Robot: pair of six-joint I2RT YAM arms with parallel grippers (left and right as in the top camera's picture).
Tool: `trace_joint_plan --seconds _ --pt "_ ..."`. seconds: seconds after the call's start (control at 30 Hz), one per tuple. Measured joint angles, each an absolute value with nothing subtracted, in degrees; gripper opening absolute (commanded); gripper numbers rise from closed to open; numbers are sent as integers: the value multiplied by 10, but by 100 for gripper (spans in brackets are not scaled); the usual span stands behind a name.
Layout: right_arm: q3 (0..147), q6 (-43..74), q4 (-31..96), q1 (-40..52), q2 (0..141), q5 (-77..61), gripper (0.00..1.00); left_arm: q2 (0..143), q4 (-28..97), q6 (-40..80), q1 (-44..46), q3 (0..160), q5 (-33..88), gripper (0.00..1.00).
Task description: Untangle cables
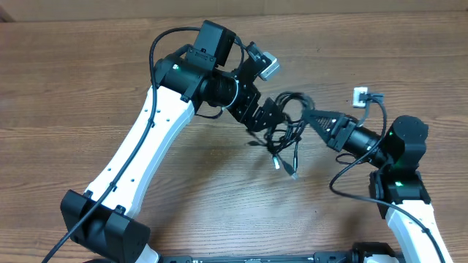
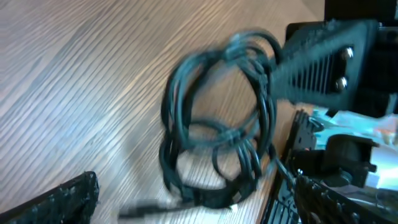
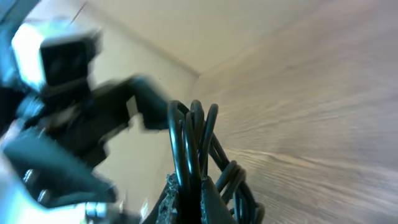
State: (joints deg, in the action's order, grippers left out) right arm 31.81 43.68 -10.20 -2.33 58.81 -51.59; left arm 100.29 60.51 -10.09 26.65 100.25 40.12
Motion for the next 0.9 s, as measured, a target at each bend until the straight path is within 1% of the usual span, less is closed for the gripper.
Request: trace_joint_plan --seconds 0.13,0.17,0.3,0.37,0.43,0.57,0.7,0.9 --pt "318 495 -50 -50 590 -473 4 1003 618 -87 267 1002 381 100" --pt "318 525 -42 -59 591 -454 4 1003 626 -87 271 1002 373 100" --pt "318 613 -40 -63 592 -418 4 1003 643 -105 297 1002 333 100" --pt "318 678 -39 -63 592 -401 4 1003 642 -114 328 1002 291 100" --pt "318 714 -40 -63 592 -395 4 1003 638 -118 339 1002 272 100" --pt "318 810 -43 -63 592 -385 4 1003 612 -124 385 1002 176 100" --pt "318 860 -62 -63 592 -388 4 1003 606 -139 393 1002 131 100" --pt "318 901 -98 -63 592 -411 4 1003 594 -151 393 1002 112 100"
